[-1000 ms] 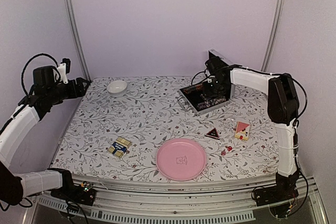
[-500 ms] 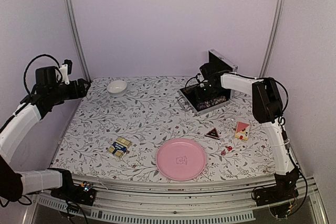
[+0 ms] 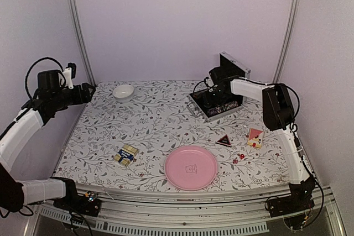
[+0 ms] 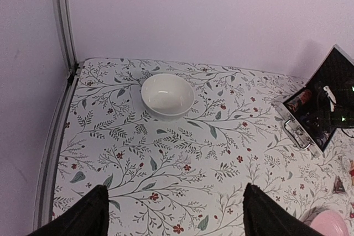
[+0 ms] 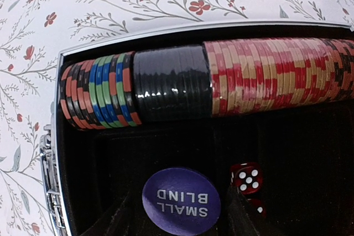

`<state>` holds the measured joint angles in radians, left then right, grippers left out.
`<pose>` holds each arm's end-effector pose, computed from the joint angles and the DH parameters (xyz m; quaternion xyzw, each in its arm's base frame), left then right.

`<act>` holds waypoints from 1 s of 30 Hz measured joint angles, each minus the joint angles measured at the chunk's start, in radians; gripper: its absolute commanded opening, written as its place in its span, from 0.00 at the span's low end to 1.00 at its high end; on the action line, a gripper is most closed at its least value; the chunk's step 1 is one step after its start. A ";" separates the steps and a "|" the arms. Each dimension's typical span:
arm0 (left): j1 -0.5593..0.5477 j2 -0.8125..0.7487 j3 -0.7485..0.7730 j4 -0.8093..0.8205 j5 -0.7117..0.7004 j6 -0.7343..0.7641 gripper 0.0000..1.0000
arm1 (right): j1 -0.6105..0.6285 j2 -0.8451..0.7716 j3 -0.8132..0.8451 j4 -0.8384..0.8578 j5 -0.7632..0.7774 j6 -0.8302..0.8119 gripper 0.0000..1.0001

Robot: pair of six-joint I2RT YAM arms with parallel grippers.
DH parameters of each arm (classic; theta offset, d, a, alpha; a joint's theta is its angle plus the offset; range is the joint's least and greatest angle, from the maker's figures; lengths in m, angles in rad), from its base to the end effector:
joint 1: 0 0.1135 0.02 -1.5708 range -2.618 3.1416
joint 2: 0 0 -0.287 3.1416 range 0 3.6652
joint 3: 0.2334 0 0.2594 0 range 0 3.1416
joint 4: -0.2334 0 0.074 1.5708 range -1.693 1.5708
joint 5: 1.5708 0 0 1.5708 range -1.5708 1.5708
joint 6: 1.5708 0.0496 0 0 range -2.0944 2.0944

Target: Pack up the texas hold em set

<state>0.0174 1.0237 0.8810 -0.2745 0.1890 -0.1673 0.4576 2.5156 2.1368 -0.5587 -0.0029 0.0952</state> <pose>0.2414 -0.0051 0.3324 -0.0257 0.8357 -0.1195 0.5355 0.5224 0.2574 0.1444 -0.1717 0.9346 0.0863 0.2992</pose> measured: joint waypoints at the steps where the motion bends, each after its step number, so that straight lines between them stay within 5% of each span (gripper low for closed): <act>1: 0.000 0.000 0.000 0.000 0.001 0.000 0.83 | 0.000 0.002 0.002 0.002 -0.003 -0.003 0.60; 16: 0.000 0.004 0.000 0.000 -0.005 0.000 0.83 | 0.000 0.003 0.015 0.019 -0.019 -0.008 0.67; 30: 0.000 -0.030 0.000 0.004 -0.043 0.006 0.83 | 0.000 -0.151 -0.038 0.029 -0.049 -0.002 0.63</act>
<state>0.0174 0.9936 0.8806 -0.2707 0.1455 -0.1608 0.4580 2.3650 2.0991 -0.5297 -0.0521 0.0937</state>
